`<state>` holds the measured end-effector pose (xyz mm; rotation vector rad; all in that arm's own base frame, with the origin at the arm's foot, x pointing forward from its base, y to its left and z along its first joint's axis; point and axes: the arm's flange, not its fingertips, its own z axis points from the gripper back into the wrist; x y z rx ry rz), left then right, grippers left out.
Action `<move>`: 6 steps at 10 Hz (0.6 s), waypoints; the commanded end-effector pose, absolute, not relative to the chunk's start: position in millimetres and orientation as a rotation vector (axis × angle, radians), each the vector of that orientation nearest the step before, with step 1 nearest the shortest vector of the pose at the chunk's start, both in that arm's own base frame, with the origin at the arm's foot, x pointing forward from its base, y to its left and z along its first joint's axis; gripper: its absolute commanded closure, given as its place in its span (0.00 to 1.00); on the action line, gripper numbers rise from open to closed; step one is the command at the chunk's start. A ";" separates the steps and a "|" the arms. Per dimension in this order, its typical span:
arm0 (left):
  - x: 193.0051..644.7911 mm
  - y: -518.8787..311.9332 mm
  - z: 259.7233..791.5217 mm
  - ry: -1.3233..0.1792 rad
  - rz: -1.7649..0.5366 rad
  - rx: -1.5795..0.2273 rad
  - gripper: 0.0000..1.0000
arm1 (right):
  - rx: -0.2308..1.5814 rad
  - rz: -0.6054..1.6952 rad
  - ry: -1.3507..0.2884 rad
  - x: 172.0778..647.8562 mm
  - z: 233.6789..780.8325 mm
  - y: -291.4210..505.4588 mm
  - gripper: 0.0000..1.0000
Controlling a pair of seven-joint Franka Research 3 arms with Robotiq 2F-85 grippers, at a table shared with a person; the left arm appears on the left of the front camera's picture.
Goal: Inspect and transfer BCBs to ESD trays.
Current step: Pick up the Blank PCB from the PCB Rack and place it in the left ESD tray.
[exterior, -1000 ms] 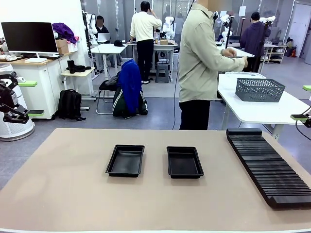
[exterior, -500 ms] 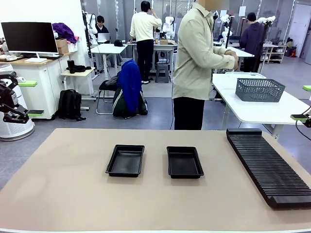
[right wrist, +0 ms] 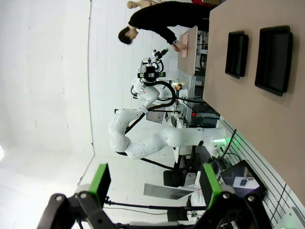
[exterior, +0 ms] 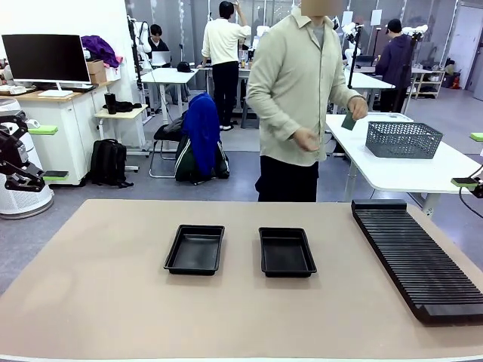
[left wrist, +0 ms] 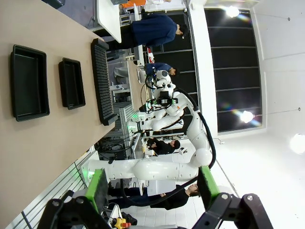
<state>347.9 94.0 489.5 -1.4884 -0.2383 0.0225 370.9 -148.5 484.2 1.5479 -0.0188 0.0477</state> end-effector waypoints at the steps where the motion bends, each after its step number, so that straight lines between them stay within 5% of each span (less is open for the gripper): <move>1: 347.6 93.8 489.7 -0.239 0.022 -1.488 0.00 | 1.548 0.048 -0.020 371.2 484.8 -148.7 0.00; 6: 347.6 93.8 489.7 -0.239 0.022 -1.488 0.00 | 1.548 0.048 -0.020 371.2 484.8 -148.7 0.00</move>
